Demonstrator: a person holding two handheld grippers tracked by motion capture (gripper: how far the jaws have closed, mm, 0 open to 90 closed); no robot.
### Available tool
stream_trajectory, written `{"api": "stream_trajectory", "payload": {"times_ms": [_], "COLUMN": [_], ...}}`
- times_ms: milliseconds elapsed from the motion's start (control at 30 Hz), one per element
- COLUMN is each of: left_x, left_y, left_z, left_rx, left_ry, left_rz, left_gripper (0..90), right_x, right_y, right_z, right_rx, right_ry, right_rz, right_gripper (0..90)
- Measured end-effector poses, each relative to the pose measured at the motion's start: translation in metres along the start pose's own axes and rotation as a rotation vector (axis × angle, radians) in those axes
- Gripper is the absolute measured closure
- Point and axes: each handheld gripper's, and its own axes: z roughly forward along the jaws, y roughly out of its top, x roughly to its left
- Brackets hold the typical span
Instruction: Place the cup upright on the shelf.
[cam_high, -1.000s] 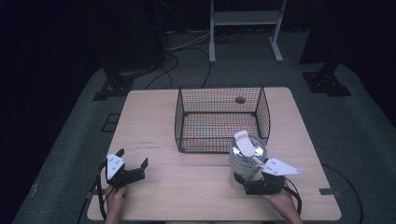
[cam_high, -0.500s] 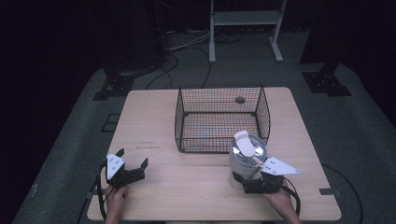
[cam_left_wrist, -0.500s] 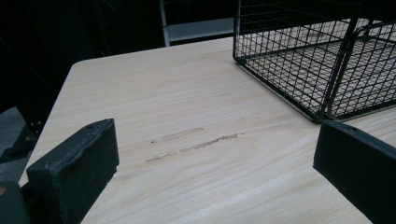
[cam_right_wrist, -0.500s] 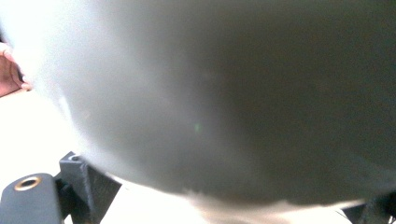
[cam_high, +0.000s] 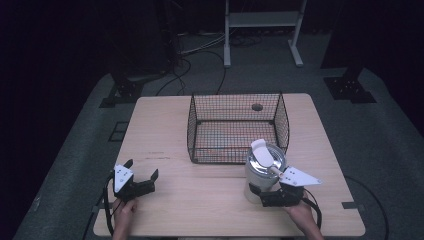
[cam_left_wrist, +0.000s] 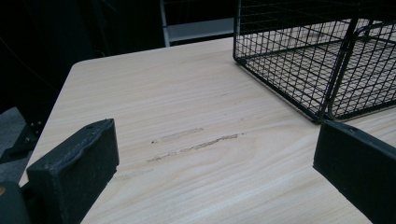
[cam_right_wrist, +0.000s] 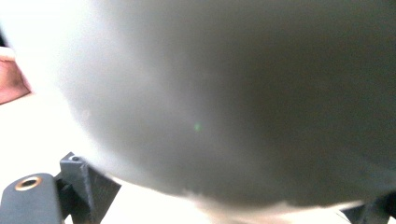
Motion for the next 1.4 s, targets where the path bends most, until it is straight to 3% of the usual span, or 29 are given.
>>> {"api": "stream_trajectory", "payload": {"times_ms": [533,733,967,1400], "left_x": [0.0,0.0,0.0,0.0], "left_y": [0.0,0.0,0.0,0.0], "left_z": [0.0,0.0,0.0,0.0], "left_rx": [0.0,-0.002,-0.001,-0.001], "left_ry": [-0.001,0.001,0.0,0.0], "left_rz": [0.0,0.001,0.0,-0.005], "left_gripper": [0.0,0.0,0.0,0.0], "right_x": [0.0,0.002,0.006,0.013], "right_y": [0.011,0.02,0.039,0.09], "right_z": [-0.002,-0.002,0.0,0.01], "right_rx": [-0.025,-0.018,-0.021,-0.028], "right_ry": [0.005,0.013,0.04,0.131], "right_rz": [0.006,-0.014,-0.043,-0.104], "right_gripper": [9.0,9.0,9.0,9.0]}}
